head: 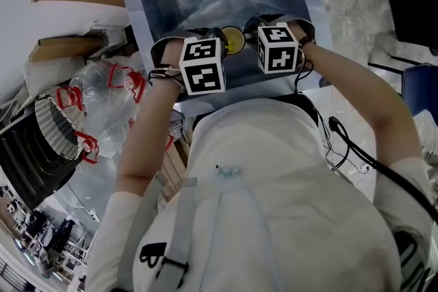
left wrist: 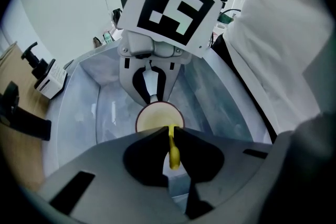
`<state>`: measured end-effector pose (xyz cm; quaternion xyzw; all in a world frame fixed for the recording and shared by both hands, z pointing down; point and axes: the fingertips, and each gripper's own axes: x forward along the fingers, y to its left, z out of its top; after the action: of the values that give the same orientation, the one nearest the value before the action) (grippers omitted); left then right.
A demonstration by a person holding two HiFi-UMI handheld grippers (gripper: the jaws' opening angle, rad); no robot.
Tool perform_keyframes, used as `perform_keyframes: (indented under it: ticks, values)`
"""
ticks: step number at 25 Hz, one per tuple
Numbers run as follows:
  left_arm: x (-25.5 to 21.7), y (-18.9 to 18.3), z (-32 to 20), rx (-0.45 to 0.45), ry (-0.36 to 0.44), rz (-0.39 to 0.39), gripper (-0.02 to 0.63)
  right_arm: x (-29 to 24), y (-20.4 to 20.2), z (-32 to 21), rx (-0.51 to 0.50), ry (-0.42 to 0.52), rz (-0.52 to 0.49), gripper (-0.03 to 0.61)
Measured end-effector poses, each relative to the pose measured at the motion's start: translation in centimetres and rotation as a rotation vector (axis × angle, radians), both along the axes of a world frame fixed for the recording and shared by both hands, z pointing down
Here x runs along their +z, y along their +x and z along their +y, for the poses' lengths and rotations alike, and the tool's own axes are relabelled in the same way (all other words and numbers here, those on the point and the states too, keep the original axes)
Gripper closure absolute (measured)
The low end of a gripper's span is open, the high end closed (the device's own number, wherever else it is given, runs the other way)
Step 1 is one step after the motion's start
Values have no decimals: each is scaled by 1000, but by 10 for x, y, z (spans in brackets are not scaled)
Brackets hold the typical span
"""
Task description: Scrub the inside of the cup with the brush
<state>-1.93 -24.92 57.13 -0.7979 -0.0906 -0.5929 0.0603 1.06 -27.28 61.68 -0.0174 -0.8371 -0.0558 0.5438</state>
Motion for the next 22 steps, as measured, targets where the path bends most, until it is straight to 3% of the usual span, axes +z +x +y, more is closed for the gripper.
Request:
perform_keyframes:
  ticks: [4,11,17,22]
  values:
    - [0,3,8,13,-19,5,577,-2,-1,0,3,8,6,506]
    - [-2,11,10,59,4,54,578,0,0,0,3,7,10,507]
    - [-7,37,13,108,37,141,578,0,0,0,7,3,8,507]
    - [-7,46,5,109,55,148,578,-2,-1,-1,8,5,-2,506]
